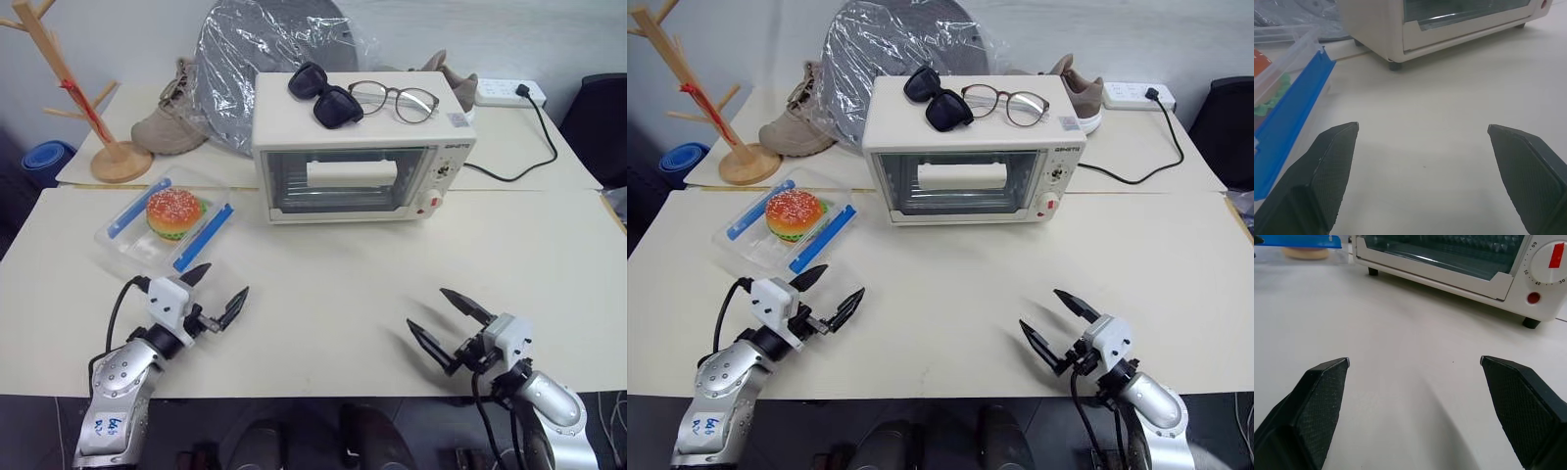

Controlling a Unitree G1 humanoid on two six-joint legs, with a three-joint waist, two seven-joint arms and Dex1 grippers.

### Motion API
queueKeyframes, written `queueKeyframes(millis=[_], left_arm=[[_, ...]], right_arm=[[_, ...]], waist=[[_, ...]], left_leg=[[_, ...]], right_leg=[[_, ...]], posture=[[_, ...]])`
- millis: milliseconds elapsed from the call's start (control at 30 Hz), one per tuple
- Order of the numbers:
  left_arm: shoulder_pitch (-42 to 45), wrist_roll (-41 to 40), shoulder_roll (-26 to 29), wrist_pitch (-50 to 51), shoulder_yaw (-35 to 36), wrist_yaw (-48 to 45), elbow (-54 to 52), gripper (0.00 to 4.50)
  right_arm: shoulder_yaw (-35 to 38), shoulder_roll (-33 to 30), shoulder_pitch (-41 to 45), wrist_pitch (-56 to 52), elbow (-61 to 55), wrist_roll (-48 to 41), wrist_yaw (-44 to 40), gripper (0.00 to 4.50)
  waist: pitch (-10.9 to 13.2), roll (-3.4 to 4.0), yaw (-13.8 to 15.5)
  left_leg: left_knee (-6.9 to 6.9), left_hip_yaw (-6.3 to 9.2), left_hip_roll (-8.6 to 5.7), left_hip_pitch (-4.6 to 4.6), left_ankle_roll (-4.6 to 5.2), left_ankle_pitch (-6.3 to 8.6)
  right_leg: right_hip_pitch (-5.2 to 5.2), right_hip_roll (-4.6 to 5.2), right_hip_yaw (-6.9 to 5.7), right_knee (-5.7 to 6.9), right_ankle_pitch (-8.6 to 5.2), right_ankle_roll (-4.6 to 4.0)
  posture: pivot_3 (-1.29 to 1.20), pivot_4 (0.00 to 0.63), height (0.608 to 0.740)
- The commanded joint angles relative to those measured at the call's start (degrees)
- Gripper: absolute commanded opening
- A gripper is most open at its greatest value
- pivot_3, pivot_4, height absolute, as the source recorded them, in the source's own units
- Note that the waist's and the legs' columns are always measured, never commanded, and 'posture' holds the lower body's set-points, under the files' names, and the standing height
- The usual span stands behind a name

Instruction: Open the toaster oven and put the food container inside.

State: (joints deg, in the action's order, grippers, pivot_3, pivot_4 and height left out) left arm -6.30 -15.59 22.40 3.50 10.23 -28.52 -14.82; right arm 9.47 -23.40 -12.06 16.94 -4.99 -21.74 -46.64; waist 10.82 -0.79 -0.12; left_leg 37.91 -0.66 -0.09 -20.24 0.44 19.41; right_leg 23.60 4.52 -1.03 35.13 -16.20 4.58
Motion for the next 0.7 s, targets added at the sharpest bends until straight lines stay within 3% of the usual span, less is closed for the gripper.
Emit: queueKeyframes(millis=[33, 133, 267, 500, 700], left_arm=[[0.87, -1.25, 1.37, -0.15, 0.32, -1.83, -1.37, 4.50], [1.11, -5.58, 4.32, 4.95, 2.26, -4.47, -3.53, 4.50], [1.60, -25.31, 9.36, 16.10, 10.27, -11.03, -8.21, 4.50], [1.58, -35.40, 18.59, 23.20, 15.69, -18.48, -12.32, 4.50], [1.05, -35.68, 17.26, 23.11, 16.06, -17.87, -11.97, 4.50]], right_arm=[[-0.06, -1.13, 3.19, -5.55, -3.87, -5.03, -0.14, 4.48], [-0.22, -2.94, 9.30, -14.44, -7.40, -9.23, 1.17, 4.48], [-0.16, -4.82, 20.55, -23.94, -6.08, -12.02, 2.91, 4.48], [-1.14, -3.26, 35.61, -26.06, 5.51, -9.60, 2.20, 4.48], [-2.35, -0.78, 41.17, -24.96, 9.47, -9.87, -2.05, 4.48]], waist=[[0.00, 0.00, -0.10], [0.03, 0.06, -0.45], [0.04, 0.05, -0.50], [0.10, 0.14, -0.21], [0.14, 0.22, -0.27]], left_leg=[[0.00, 0.00, 0.00, 0.00, 0.00, 0.00], [0.01, 0.00, 0.01, 0.00, -0.01, -0.01], [0.00, 0.09, 0.07, -0.05, -0.10, -0.03], [0.01, 0.17, 0.03, -0.08, -0.19, -0.07], [-0.02, 0.16, 0.04, -0.10, -0.21, -0.07]], right_leg=[[0.00, 0.00, 0.00, 0.00, 0.00, 0.00], [0.04, 0.00, 0.03, 0.06, 0.00, 0.00], [0.14, 0.00, -0.07, 0.18, -0.09, -0.16], [0.14, 0.01, -0.16, 0.19, -0.14, -0.25], [0.18, -0.04, -0.18, 0.21, -0.14, -0.24]], posture=[[0.00, 0.150, 0.740], [0.00, 0.150, 0.740], [0.00, 0.150, 0.740], [0.00, 0.150, 0.740], [0.00, 0.150, 0.740]])
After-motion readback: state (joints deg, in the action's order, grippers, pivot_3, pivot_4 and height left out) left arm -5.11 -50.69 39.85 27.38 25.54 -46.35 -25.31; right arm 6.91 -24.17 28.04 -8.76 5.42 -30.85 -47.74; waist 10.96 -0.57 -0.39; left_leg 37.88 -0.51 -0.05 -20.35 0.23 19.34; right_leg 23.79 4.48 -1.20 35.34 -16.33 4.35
